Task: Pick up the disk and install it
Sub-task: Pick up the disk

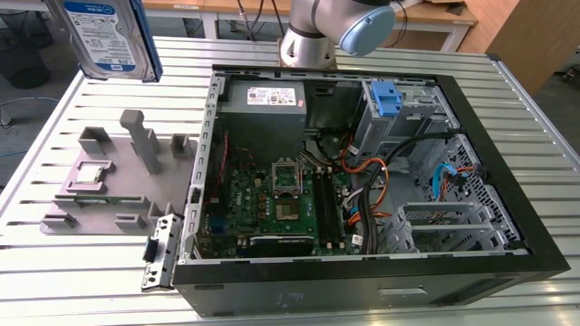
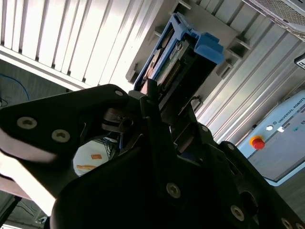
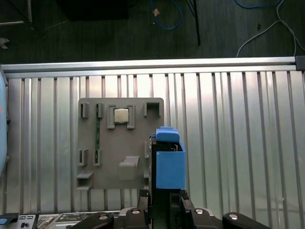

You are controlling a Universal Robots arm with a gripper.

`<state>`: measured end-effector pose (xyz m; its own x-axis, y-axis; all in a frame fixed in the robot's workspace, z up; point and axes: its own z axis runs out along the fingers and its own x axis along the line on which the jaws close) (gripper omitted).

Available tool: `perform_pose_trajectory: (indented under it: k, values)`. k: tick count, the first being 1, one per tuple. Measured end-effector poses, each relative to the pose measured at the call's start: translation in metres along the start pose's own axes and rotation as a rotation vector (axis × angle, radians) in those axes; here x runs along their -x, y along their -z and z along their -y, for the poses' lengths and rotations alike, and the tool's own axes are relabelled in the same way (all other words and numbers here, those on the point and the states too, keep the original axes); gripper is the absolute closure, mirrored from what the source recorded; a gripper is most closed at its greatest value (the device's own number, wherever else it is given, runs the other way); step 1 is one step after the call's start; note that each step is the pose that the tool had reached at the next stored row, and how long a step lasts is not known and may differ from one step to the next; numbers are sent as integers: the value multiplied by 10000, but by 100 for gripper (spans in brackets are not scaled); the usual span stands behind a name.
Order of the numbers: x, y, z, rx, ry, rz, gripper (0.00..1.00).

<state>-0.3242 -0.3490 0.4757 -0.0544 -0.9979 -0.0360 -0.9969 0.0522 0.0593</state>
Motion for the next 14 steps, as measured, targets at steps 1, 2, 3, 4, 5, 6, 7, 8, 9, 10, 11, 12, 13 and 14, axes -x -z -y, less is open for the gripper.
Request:
perform_pose_trajectory:
  k: [1,2,3,4,5,6,7,8,9,10,11,12,13,14]
  values:
    - [0,1,9,0,0,0,65]
    - [1,1,17,0,0,0,65]
    - [1,1,26,-1,0,0,65]
    - [2,2,36,-1,0,0,65]
    - [2,3,44,0,0,0,65]
    - [3,3,52,-1,0,0,65]
    - [3,3,61,0,0,0,65]
    - [4,4,70,-1,0,0,65]
    - [4,4,79,-1,0,0,65]
    - [5,5,89,0,0,0,65]
    - [5,6,99,0,0,0,65]
    - [6,6,111,-1,0,0,65]
    - [7,7,123,0,0,0,65]
    - [7,7,134,0,0,0,65]
